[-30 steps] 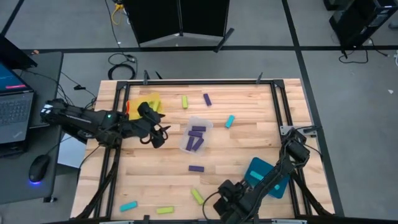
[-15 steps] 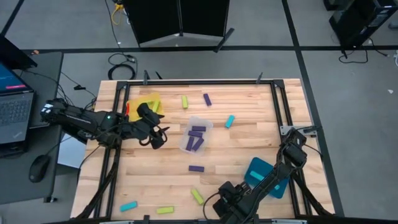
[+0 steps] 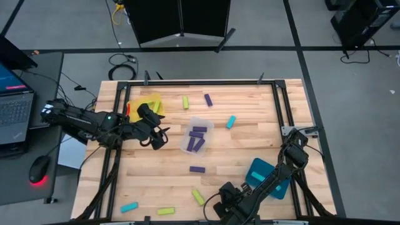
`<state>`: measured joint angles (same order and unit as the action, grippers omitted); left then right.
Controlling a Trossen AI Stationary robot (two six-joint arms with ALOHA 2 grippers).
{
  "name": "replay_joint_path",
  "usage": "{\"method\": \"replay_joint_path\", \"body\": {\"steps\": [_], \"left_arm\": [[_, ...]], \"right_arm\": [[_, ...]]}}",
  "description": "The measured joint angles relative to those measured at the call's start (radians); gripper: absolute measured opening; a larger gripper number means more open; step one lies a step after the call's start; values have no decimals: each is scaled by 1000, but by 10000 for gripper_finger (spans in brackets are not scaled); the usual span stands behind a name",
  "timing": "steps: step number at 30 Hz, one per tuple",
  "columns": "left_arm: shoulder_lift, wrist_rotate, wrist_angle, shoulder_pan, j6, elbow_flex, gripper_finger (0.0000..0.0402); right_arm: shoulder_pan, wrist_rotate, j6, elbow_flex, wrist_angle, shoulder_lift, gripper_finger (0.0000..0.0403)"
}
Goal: Sort blocks
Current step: Put the bottom right blue block into the blue bin
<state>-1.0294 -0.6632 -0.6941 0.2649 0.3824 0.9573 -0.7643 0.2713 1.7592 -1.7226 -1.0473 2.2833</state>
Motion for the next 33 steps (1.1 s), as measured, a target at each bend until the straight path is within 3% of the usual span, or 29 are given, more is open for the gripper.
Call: {"method": "replay_joint_path", "body": {"steps": [5,13,17,20,23,27,33], "left_arm": [[0,2,-73,0,63,0,261],[-16,6,-157,6,169,0,261],[-21,29,-173,16,184,0,261],[-26,59,-205,30,203,0,261],[-25,93,-236,57,222,-15,261],[-26,128,-243,104,232,-56,257],[-58,165,-208,147,258,-95,249]], "right_arm": [[-2,68,-69,8,-7,-29,115],[0,360,-302,6,-14,-201,115],[-1,401,-351,4,-144,-296,115],[-12,366,-287,4,-342,-334,115],[-43,261,-255,5,-507,-345,115],[-89,126,-321,37,-520,-356,115],[-127,-20,-184,207,-521,-396,115]]}}
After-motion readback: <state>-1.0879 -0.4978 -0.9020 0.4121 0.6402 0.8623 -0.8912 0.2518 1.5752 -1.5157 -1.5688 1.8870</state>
